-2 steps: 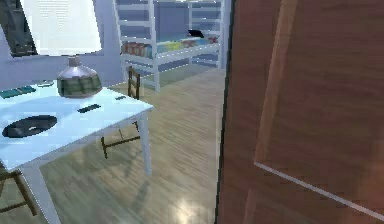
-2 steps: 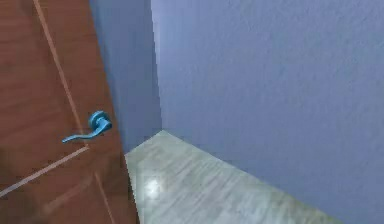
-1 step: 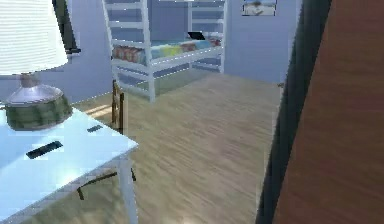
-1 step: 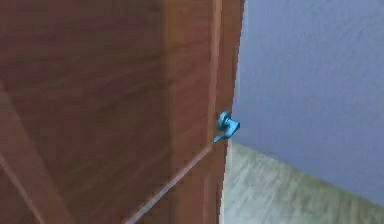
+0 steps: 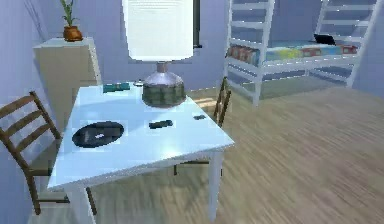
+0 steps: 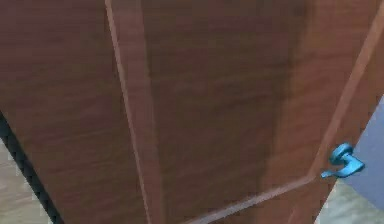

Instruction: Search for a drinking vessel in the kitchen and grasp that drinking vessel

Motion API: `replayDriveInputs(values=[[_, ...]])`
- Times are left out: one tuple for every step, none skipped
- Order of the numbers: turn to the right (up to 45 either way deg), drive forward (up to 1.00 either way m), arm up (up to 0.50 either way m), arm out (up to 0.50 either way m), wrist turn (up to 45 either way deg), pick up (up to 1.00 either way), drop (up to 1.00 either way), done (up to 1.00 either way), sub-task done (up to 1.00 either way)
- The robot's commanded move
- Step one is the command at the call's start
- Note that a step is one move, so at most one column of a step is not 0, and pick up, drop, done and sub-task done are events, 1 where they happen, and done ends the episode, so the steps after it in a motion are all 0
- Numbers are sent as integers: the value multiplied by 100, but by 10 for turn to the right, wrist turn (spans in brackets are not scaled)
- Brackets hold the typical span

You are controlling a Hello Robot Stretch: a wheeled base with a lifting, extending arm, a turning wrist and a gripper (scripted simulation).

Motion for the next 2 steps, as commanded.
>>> replayDriveInputs(values=[[0, 50, 0, 0, 0, 0, 0, 0, 0], [450, 0, 0, 0, 0, 0, 0, 0, 0]])
